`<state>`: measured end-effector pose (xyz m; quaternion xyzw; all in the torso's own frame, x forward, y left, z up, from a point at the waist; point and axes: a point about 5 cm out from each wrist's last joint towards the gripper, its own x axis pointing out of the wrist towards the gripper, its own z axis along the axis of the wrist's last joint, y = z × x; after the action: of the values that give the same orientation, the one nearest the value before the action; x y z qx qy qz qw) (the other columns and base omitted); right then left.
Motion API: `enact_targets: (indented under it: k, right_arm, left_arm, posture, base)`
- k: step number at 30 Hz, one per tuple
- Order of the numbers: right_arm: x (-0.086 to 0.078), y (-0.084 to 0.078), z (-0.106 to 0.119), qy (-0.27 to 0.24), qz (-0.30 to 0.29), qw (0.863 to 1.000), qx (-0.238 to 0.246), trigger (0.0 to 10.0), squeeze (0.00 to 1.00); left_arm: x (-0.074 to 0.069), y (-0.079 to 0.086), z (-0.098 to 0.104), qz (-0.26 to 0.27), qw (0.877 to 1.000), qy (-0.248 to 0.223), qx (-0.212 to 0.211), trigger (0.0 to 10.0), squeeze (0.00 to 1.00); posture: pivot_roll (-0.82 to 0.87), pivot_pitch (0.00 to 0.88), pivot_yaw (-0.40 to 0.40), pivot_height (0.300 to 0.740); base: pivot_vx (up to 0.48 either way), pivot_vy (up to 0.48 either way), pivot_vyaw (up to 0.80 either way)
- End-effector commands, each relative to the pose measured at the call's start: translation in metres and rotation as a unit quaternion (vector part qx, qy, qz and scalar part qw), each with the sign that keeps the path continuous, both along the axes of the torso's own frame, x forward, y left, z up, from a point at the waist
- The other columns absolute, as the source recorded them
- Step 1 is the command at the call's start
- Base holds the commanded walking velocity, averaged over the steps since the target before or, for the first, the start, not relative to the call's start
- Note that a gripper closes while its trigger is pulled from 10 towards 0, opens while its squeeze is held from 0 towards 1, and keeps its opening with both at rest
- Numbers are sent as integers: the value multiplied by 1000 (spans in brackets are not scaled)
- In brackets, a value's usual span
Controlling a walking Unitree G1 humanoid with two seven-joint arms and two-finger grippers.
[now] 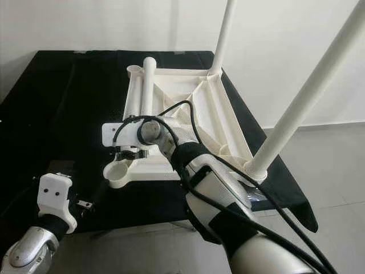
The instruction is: Building children table
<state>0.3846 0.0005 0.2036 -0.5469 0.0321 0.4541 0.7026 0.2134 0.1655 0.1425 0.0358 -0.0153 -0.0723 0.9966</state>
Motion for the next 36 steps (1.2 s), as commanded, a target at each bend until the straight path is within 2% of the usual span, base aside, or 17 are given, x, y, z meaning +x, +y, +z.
enact_targets:
  k: [1, 6, 10, 11, 13, 19, 21, 22, 24, 27, 33, 35, 36]
  right_arm:
    - [-3, 4, -13, -6, -8, 1000, -17, 10000, 0]
    - [-4, 6, -17, -9, -8, 1000, -21, 10000, 0]
    - [-10, 17, -26, -50, -6, 998, -36, 10000, 0]
    - [-14, 21, -36, -82, -3, 995, -59, 10000, 0]
    - [-17, 21, -42, -103, -3, 992, -77, 10000, 0]
    - [-15, 12, -53, -135, -30, 987, -82, 10000, 0]
    - [-12, 6, -51, -149, -47, 985, -68, 10000, 0]
    - [-9, 1, -49, -159, -57, 984, -61, 0, 0]
    - [-6, -4, -46, -170, -66, 982, -54, 0, 0]
    - [0, -20, -43, -200, -94, 974, -46, 0, 0]
    - [4, -29, -40, -216, -107, 969, -46, 0, 0]
    - [12, -51, -32, -253, -140, 957, -39, 0, 0]
    - [12, -51, -32, -253, -140, 957, -39, 0, 0]
  left_arm:
    - [-2, -3, -2, -2, 1000, 7, -6, 10000, 0]
    - [-3, -3, -2, -2, 1000, 8, -6, 10000, 0]
    - [-3, -3, -1, -2, 1000, 7, -6, 10000, 0]
    - [-2, -3, -1, -2, 1000, 7, -5, 10000, 0]
    - [-2, -3, -1, -2, 1000, 7, -4, 10000, 0]
    - [-1, -4, -1, -3, 1000, 8, -2, 10000, 0]
    - [-1, -4, -2, -3, 1000, 8, -2, 10000, 0]
    - [0, -4, -2, -4, 1000, 8, -3, 10000, 0]
    - [0, -5, -3, -5, 1000, 9, -3, 10000, 0]
    - [0, -5, -3, -7, 1000, 9, -4, 10000, 0]
    - [1, -4, -3, -7, 1000, 9, -4, 10000, 0]
    - [2, -3, -3, -6, 1000, 9, -4, 10000, 0]
    - [2, -3, -3, -6, 1000, 9, -4, 10000, 0]
  posture:
    - [-74, 124, -102, 740]
    - [-74, 124, -102, 740]
    - [-75, 122, -104, 740]
    - [-68, 114, -103, 740]
    - [-68, 114, -103, 740]
    - [-68, 106, -101, 740]
    - [-68, 106, -101, 740]
    - [-73, 103, -98, 740]
    - [-73, 103, -98, 740]
    - [-76, 97, -94, 740]
    - [-79, 95, -91, 740]
    - [-80, 90, -84, 740]
    - [-80, 90, -84, 740]
  base:
    - [0, 0, 0]
    - [0, 0, 0]
    - [0, 0, 0]
    - [0, 0, 0]
    - [0, 0, 0]
    - [0, 0, 0]
    - [0, 0, 0]
    - [0, 0, 0]
    - [0, 0, 0]
    - [0, 0, 0]
    - [0, 0, 0]
    - [0, 0, 0]
    - [0, 0, 0]
